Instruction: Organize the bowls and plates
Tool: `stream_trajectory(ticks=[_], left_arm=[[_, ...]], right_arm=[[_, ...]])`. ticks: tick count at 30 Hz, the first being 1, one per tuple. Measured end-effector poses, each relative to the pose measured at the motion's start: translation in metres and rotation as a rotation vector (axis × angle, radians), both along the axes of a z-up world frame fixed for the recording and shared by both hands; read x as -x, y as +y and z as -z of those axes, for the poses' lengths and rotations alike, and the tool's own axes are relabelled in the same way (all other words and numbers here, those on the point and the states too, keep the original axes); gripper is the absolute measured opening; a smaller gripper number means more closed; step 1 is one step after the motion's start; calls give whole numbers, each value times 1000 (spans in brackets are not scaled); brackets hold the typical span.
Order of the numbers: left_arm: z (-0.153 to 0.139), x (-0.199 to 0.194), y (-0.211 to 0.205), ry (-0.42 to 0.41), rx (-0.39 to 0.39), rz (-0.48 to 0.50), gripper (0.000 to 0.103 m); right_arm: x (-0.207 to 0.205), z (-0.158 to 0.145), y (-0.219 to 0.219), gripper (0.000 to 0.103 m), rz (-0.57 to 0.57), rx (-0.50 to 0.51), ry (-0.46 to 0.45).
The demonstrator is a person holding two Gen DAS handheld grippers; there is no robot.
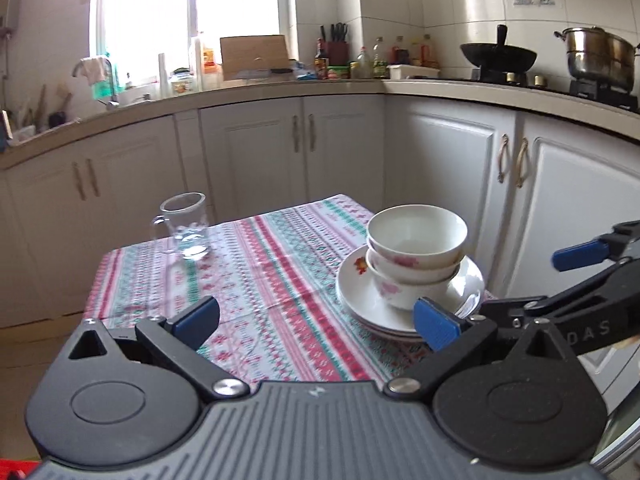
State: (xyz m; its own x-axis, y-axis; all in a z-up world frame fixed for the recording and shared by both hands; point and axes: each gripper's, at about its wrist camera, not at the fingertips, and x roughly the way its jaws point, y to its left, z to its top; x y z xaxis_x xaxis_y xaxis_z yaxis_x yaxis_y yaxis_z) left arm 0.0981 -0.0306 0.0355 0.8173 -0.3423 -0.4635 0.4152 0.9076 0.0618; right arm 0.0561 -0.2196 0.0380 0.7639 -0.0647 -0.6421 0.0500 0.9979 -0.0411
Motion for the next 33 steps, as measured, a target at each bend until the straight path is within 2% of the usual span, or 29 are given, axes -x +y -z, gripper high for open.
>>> stream_trajectory(ticks=[12, 33], left_arm=[[3, 23, 2, 59, 15, -67, 102], [1, 25, 2, 70, 0, -99, 102]], right_arm=[[37, -8, 6, 103, 66, 1, -61], [38, -9, 9, 103, 81, 18, -67]])
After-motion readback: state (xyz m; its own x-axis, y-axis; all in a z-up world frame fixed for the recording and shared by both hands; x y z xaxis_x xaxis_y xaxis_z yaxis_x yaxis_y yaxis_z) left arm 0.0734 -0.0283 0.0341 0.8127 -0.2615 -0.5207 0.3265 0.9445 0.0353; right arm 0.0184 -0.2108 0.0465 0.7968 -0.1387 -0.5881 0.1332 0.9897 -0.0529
